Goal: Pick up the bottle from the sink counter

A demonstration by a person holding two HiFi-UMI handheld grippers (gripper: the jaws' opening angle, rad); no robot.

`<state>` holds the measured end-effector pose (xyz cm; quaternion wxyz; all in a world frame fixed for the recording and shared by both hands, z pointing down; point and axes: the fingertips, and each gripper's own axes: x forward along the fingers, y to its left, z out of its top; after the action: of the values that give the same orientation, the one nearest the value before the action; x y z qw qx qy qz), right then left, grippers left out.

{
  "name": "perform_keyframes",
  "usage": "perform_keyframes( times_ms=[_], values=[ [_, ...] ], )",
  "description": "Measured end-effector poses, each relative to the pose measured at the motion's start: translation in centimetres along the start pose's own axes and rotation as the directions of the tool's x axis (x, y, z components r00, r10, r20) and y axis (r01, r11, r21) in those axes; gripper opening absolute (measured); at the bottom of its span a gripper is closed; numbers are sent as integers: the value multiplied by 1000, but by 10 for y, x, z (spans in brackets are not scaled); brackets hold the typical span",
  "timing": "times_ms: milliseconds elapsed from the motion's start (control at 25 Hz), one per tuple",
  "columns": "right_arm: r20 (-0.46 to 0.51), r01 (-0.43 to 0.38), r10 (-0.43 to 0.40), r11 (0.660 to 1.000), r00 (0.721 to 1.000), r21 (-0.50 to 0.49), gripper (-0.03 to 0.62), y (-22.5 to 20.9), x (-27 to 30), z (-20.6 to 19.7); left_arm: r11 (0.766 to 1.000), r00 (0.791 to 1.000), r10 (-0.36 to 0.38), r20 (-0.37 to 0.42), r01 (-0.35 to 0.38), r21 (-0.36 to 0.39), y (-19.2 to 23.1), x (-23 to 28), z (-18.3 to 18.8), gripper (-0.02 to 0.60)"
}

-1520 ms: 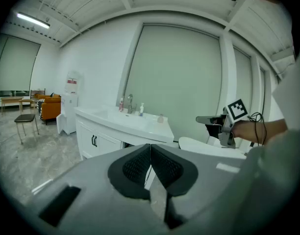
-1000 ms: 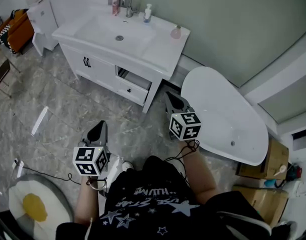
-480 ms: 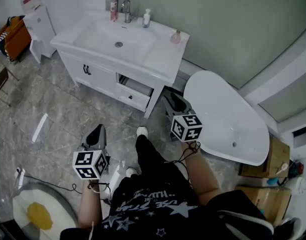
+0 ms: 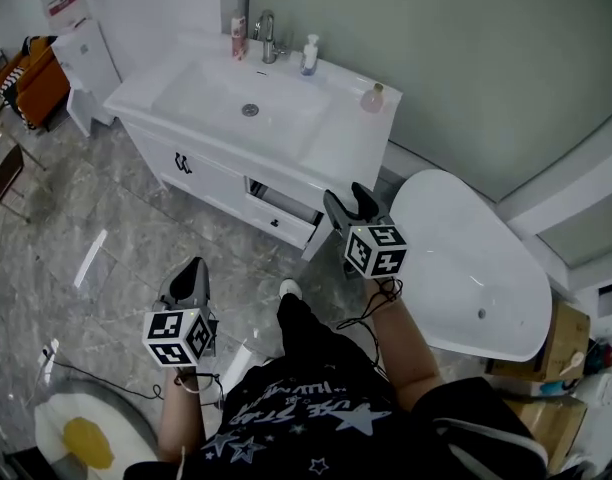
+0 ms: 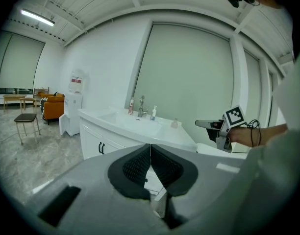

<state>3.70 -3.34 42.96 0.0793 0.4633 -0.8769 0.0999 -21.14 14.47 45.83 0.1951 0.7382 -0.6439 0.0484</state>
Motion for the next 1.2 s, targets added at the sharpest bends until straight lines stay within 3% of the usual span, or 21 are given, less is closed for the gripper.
perform_keyframes(
  times_ms=[360, 720, 1000, 1200],
  values=[
    [-16, 37, -36, 998, 999, 50, 252, -96, 106, 25, 999, 999, -3, -45, 6, 48, 6, 134, 54, 20],
    [-22, 141, -139, 985, 990, 97, 256, -210, 174, 44, 997, 998, -52, -38, 54, 52, -15, 257, 117, 20],
    [-39, 281, -279, 955, 960, 95, 256, -275, 205, 53, 983, 989, -135, -65, 142, 114, -31, 319, 147, 20],
    [-76, 382, -376, 919, 924, 100, 256, -305, 226, 49, 961, 970, -216, -116, 232, 151, -30, 374, 156, 20]
  ],
)
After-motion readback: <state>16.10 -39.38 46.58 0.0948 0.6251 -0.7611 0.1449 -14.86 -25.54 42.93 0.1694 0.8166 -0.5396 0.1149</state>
